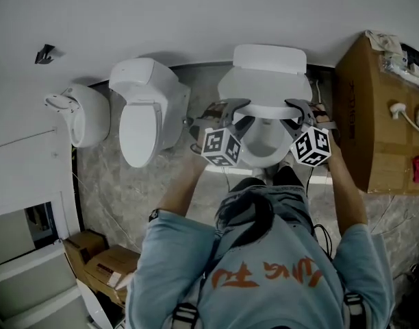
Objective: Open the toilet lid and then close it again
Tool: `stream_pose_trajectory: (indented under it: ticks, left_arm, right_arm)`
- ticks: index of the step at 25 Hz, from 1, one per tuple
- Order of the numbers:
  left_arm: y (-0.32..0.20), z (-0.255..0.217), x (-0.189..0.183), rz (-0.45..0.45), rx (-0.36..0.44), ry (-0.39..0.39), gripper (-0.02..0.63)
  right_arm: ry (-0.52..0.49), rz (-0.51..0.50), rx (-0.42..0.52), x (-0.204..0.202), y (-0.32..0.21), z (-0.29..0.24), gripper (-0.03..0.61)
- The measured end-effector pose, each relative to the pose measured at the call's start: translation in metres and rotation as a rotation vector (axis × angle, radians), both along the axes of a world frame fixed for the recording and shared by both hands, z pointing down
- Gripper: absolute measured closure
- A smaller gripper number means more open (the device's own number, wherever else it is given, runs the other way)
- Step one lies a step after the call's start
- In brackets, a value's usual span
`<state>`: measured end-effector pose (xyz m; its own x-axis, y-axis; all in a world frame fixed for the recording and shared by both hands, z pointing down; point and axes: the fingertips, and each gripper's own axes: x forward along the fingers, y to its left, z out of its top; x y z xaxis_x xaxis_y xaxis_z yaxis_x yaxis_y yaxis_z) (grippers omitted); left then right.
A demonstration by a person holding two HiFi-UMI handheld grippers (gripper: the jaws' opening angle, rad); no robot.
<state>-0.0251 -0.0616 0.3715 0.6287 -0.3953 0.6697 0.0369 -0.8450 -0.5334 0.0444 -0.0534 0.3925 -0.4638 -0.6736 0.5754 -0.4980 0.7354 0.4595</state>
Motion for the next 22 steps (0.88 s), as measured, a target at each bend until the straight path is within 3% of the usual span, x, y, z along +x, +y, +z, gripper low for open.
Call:
stream_pose_trajectory:
  ticks: [13, 22]
  left_arm:
    - [0.077, 0.069, -0.035, 0.043, 0.064, -0.055, 0.405]
    - [0.115, 0.133, -0.052, 0.04, -0.014, -0.064, 0.386]
  right_arm:
    - [0.306, 0.046, -0.078, -0.033, 0.074, 0.075, 0.35]
    - [0.32, 0.042, -0.161, -0.054, 0.117, 0.127, 0.33]
